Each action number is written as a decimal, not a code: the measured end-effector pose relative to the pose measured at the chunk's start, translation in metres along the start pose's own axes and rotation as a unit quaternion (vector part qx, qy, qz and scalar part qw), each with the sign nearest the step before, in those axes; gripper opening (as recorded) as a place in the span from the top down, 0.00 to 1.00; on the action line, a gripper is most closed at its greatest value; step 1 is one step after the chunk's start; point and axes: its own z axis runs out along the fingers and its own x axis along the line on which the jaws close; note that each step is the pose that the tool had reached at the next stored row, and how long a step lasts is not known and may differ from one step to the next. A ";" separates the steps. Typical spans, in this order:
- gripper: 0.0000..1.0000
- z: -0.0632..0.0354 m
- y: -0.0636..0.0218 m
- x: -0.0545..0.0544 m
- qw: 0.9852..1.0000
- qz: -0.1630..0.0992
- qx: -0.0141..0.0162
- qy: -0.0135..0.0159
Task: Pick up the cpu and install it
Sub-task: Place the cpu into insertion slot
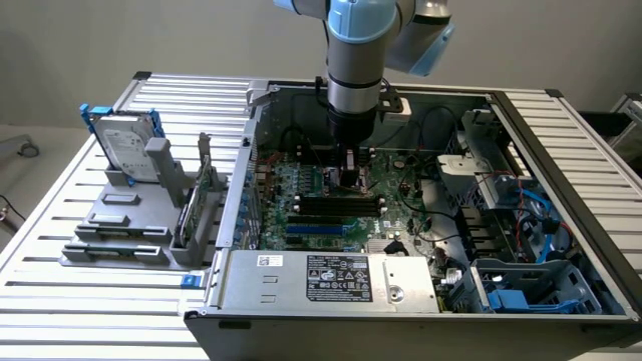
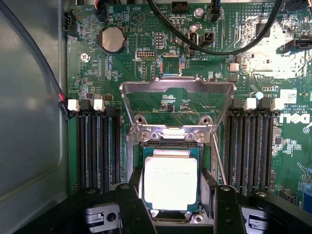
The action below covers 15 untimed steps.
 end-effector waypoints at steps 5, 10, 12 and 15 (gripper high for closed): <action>0.45 0.0000 0.0000 0.000 1.000 0.000 0.000 0.000; 0.45 0.0003 0.0002 0.000 1.000 0.000 0.000 -0.001; 0.45 0.0004 0.0003 0.000 1.000 0.000 0.000 -0.002; 0.45 0.0005 0.0002 0.000 1.000 0.000 0.000 -0.002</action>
